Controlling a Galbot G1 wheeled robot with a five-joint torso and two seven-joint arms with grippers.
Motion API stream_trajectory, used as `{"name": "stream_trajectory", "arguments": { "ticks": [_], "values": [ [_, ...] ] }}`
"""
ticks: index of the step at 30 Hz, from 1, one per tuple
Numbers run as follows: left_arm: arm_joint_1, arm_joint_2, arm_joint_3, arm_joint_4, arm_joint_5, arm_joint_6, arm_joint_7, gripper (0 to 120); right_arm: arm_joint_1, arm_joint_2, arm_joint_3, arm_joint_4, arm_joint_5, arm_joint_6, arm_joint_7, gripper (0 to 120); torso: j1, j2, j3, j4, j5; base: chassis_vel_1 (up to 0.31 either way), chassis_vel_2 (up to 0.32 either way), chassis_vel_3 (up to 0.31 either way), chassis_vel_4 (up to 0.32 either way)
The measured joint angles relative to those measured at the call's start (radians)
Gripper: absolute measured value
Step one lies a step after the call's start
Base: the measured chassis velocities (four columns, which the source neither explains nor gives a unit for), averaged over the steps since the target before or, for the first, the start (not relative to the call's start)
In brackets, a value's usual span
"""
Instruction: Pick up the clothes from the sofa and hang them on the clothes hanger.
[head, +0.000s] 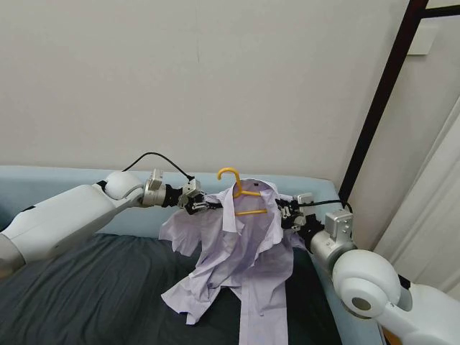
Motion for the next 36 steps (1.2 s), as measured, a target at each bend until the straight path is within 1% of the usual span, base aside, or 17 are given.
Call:
{"name": "stream_trajectory", "arguments": {
  "ticks": [2,3,5,6,8,11,12,15,22,24,26,27,30,31,34,35,36],
  "values": [
    [-0.006,-0.004,0.008,-0.001,0.008,0.006,-0.008,1,-0.001,-0.020,-0.019,0.009,-0.098,-0.020,-0.015,0,0.000,0.000,0.000,0.0000,-0.0001,0.000,0.000,0.000,0.000],
    [-0.006,-0.004,0.008,-0.001,0.008,0.006,-0.008,1,-0.001,-0.020,-0.019,0.009,-0.098,-0.020,-0.015,0,0.000,0.000,0.000,0.0000,-0.0001,0.000,0.000,0.000,0.000],
    [-0.012,-0.014,0.018,-0.002,0.018,0.014,-0.022,1,0.011,-0.038,-0.051,0.021,-0.181,-0.045,-0.030,0,0.000,0.000,0.000,-0.0001,0.0000,0.000,0.000,0.000,0.000],
    [-0.014,-0.019,0.023,-0.003,0.019,0.017,-0.029,1,0.025,-0.040,-0.068,0.023,-0.195,-0.056,-0.030,0,0.000,0.000,0.000,-0.0001,0.0000,0.000,0.000,0.000,0.000],
    [-0.015,-0.025,0.027,-0.005,0.019,0.021,-0.038,1,0.047,-0.041,-0.090,0.023,-0.200,-0.064,-0.028,0,0.000,0.000,0.000,0.0000,0.0000,0.000,0.000,0.000,0.000],
    [-0.018,-0.045,0.039,-0.012,0.015,0.031,-0.064,1,0.125,-0.033,-0.156,0.011,-0.191,-0.083,-0.019,0,0.000,0.000,0.000,0.0000,-0.0002,0.000,0.000,0.000,0.000],
    [-0.018,-0.045,0.039,-0.012,0.015,0.031,-0.064,1,0.125,-0.033,-0.156,0.011,-0.191,-0.083,-0.019,0,0.000,0.000,0.000,0.0000,-0.0002,0.000,0.000,0.000,0.000],
    [-0.020,-0.062,0.047,-0.025,0.000,0.039,-0.091,1,0.178,-0.009,-0.200,-0.008,-0.175,-0.096,-0.020,0,0.000,0.000,0.000,0.0000,-0.0002,0.000,0.000,0.000,0.000],
    [-0.022,-0.064,0.054,-0.035,-0.005,0.041,-0.101,1,0.183,0.001,-0.218,-0.017,-0.177,-0.099,-0.033,0,0.000,0.000,0.000,0.0001,-0.0001,0.000,0.000,0.000,0.000],
    [-0.020,-0.061,0.054,-0.039,-0.018,0.041,-0.104,1,0.166,0.004,-0.218,-0.016,-0.170,-0.083,-0.047,0,0.000,0.000,0.000,0.0000,0.0000,0.000,0.000,0.000,0.000],
    [-0.016,-0.059,0.054,-0.037,-0.020,0.040,-0.104,1,0.152,0.002,-0.209,-0.010,-0.159,-0.056,-0.059,8,0.000,0.000,0.000,0.0000,-0.0001,0.000,0.000,0.000,0.000],
    [-0.016,-0.059,0.054,-0.037,-0.020,0.040,-0.104,1,0.152,0.002,-0.209,-0.010,-0.159,-0.056,-0.059,8,0.000,0.000,0.000,0.0000,-0.0001,0.000,0.000,0.000,0.000],
    [0.000,-0.057,0.038,-0.016,-0.021,0.028,-0.104,1,0.130,-0.016,-0.180,0.015,-0.133,-0.013,-0.088,22,0.000,0.000,0.000,0.0001,-0.0001,0.000,0.000,0.000,0.000],
    [0.000,-0.057,0.038,-0.016,-0.021,0.028,-0.104,1,0.130,-0.016,-0.180,0.015,-0.133,-0.013,-0.088,22,0.000,0.000,0.000,0.0001,-0.0001,0.000,0.000,0.000,0.000],
    [0.018,-0.052,0.017,-0.002,-0.021,0.020,-0.104,1,0.091,-0.042,-0.146,0.053,-0.122,0.020,-0.123,38,0.000,0.000,0.000,0.0000,-0.0002,0.000,0.000,0.000,0.000],
    [0.022,-0.049,0.014,0.001,-0.020,0.017,-0.104,1,0.073,-0.053,-0.136,0.065,-0.123,0.019,-0.134,41,0.000,0.000,0.000,0.0000,-0.0002,0.000,0.000,0.000,0.000],
    [0.022,-0.049,0.014,0.001,-0.020,0.017,-0.104,1,0.073,-0.053,-0.136,0.065,-0.123,0.019,-0.134,41,0.000,0.000,0.000,0.0000,-0.0002,0.000,0.000,0.000,0.000]
  ]
}}
